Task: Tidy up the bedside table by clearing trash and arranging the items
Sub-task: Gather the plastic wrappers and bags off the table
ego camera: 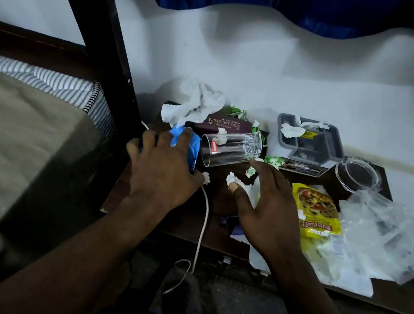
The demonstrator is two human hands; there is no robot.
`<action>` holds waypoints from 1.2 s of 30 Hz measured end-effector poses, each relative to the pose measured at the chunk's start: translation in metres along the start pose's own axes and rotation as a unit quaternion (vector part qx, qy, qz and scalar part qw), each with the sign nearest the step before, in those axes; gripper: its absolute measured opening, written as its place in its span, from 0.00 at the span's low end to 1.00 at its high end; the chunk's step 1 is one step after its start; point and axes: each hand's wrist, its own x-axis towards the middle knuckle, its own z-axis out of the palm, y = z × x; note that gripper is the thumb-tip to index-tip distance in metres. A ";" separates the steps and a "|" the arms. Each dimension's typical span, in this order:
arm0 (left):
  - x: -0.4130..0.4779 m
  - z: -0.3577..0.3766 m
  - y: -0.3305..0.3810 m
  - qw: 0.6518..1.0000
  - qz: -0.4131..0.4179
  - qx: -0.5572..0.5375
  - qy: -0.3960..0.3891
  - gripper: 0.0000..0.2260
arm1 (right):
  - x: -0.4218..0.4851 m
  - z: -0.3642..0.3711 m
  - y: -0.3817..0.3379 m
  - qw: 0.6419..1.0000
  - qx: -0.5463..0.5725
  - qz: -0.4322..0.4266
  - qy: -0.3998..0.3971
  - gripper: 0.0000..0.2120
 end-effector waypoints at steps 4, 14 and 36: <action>0.001 0.001 0.002 1.000 0.000 -0.005 0.006 0.37 | 0.003 0.002 0.005 1.000 0.006 -0.006 0.013 0.24; 0.006 -0.018 0.006 0.991 0.049 -0.046 0.119 0.21 | 0.003 -0.004 0.001 0.998 0.025 -0.029 0.052 0.19; 0.007 -0.015 0.059 0.714 -0.015 -0.696 -0.074 0.09 | 0.003 -0.010 -0.012 0.942 0.321 0.052 -0.086 0.47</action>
